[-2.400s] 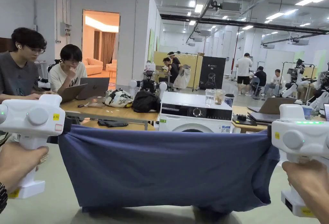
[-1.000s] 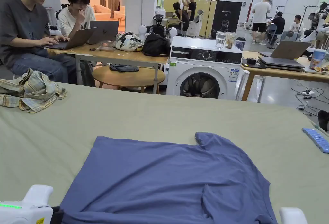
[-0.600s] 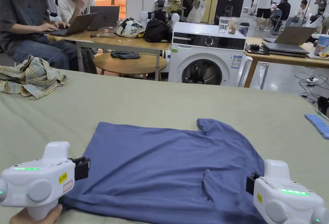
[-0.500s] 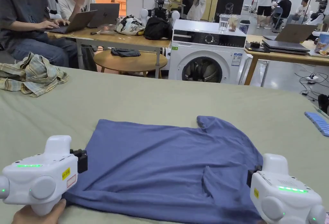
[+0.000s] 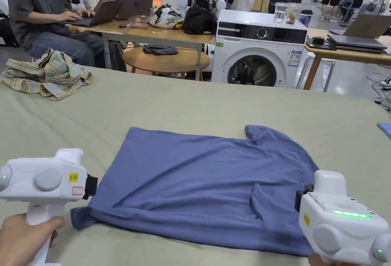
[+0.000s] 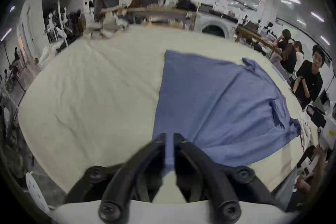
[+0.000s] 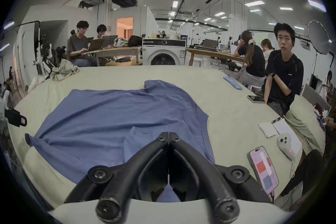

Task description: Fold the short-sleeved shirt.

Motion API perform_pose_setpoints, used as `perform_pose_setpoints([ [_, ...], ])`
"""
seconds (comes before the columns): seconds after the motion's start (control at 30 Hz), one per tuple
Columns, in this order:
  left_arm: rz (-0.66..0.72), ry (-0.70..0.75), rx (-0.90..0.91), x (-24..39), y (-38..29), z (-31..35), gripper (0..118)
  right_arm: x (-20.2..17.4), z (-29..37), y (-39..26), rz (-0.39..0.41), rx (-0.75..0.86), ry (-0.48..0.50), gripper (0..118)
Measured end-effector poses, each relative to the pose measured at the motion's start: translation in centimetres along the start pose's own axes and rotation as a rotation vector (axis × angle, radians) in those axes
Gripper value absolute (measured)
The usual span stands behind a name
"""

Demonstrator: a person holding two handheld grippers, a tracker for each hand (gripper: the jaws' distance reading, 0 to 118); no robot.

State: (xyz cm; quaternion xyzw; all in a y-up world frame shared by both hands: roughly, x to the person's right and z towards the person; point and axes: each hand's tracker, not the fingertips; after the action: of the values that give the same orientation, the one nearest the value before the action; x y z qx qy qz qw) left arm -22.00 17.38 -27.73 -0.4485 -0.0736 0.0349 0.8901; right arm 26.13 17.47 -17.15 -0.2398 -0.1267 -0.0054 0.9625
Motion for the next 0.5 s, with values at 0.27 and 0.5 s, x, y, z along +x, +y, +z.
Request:
perform_pose_setpoints([
  [0.27,0.123,0.089,-0.232,-0.8,-2.4,-3.7,65,0.4,-1.3,-1.0,0.023,-0.063,-0.003,0],
  [0.5,0.042,0.128,-0.187,1.6,-5.0,-2.2,65,1.7,-1.4,-1.0,0.041,-0.136,-0.036,0],
])
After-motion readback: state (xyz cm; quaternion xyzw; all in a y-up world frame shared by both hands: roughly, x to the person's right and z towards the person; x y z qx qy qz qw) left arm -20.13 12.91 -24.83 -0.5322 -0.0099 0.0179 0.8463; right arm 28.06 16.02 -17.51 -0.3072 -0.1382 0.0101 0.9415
